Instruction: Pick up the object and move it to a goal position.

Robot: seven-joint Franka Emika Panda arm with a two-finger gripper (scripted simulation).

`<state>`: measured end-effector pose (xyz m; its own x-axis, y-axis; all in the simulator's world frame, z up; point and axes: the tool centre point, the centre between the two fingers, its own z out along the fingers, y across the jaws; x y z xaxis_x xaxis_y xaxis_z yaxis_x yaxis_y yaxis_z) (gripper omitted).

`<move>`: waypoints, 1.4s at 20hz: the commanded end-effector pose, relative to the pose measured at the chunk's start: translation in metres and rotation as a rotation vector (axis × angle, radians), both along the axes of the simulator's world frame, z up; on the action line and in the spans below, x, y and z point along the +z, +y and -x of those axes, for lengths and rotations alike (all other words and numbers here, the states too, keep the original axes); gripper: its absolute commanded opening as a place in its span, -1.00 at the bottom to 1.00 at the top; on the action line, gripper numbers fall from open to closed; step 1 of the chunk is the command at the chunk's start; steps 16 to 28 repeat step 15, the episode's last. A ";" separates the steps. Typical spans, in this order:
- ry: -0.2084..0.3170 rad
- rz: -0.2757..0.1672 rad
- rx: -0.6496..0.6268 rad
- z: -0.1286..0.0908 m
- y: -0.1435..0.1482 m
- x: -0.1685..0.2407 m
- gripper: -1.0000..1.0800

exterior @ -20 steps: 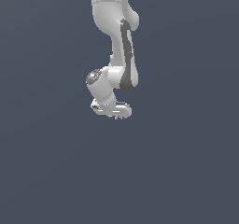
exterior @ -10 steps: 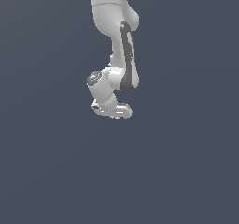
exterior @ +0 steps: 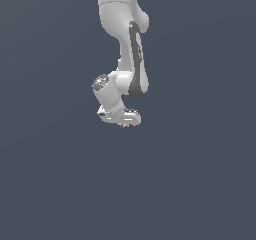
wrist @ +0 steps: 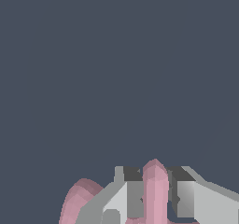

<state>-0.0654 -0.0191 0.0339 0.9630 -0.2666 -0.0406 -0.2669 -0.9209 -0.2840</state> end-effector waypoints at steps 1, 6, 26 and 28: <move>-0.001 0.000 0.000 0.003 -0.002 0.005 -1.00; -0.001 0.000 0.000 0.013 -0.009 0.024 -1.00; -0.001 0.000 0.000 0.021 -0.015 0.040 -1.00; -0.001 0.000 0.000 0.021 -0.015 0.040 -1.00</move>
